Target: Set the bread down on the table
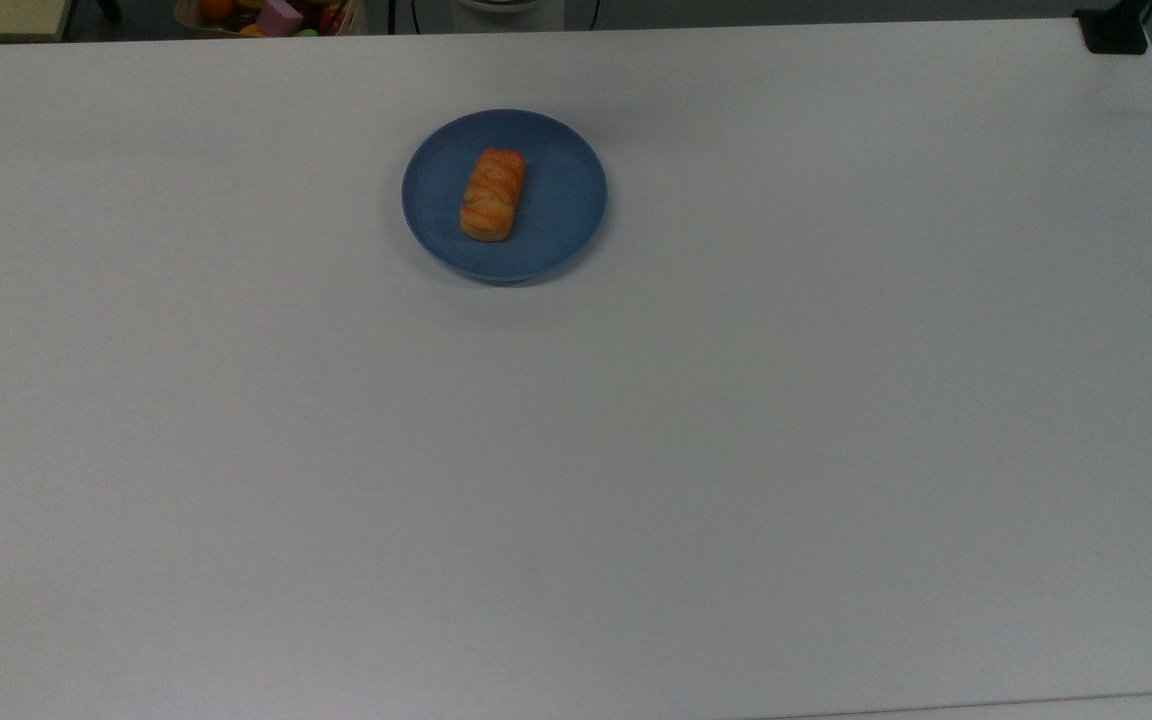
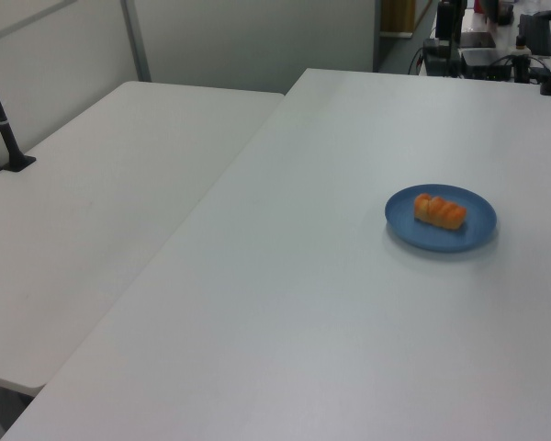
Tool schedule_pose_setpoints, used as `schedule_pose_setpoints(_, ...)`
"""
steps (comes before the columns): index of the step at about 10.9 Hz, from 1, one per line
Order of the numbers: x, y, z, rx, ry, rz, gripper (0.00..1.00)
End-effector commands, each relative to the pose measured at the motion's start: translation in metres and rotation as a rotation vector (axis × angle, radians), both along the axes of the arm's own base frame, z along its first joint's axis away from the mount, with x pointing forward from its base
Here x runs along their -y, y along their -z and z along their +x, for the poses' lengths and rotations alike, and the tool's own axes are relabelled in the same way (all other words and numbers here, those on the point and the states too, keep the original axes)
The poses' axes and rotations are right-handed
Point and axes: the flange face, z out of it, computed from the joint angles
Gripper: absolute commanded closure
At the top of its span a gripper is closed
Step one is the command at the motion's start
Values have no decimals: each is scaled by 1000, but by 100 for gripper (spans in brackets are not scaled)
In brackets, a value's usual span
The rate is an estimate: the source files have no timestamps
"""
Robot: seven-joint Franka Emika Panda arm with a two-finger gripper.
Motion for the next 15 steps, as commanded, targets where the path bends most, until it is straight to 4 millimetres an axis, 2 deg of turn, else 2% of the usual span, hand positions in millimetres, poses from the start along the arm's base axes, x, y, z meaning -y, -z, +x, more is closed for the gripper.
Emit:
schedule_pose_setpoints(1,-2,-1,-3,-16,11,7,0)
schedule_pose_setpoints(4,-3,0,-6,-26,12,14,0)
schedule_pose_setpoints(7,-4,5,-32,-52,9,25,0)
schedule_pose_setpoints(11,-4,5,-32,-42,6,27,0)
schedule_pose_setpoints(13,-5,14,-27,-43,-10,27,0)
schedule_pose_setpoints(15,-19,48,-30,-72,-31,25,0)
